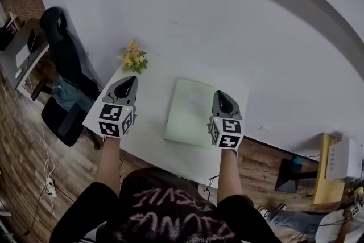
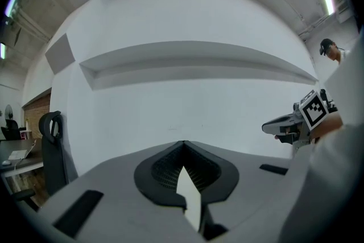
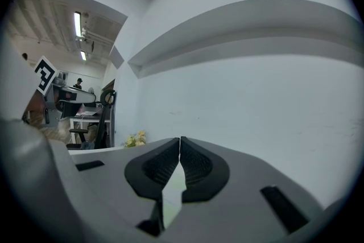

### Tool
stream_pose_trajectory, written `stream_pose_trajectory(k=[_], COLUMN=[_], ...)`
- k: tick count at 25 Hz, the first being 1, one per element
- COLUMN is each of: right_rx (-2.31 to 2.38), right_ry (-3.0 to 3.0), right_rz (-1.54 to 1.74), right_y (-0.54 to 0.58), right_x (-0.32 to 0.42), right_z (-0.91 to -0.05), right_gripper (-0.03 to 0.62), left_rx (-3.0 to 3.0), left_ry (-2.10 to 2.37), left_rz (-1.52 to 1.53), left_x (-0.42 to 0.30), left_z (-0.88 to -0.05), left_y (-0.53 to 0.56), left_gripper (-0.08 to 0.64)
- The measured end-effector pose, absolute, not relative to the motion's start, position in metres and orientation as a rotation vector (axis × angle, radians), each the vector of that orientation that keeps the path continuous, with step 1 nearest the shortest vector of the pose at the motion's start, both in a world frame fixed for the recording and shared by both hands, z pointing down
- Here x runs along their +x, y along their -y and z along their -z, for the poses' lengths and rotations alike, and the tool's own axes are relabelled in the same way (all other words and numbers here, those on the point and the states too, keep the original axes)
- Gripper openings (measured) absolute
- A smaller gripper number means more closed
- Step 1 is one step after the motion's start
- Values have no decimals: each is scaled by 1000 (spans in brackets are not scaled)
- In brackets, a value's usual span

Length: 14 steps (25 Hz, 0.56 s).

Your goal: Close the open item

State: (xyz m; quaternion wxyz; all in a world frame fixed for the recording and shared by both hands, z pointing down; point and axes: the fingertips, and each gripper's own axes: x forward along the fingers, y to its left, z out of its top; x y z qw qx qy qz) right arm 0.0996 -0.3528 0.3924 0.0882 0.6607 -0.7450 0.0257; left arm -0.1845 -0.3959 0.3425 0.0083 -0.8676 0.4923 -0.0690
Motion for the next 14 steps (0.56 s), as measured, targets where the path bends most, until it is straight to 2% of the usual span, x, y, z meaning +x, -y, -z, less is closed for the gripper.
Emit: stream_pose_trajectory(k=[14], right_rx=[1999], right_ry=[2201], right_rz=[-65], right_y=[358], right_x=[97], right_z=[-385], right_gripper=[23], left_rx=[-2735], left_ry=[-1481], left_rz=[173], left_x=[-182], left_z=[-337], left_y=[406], left_gripper=[14])
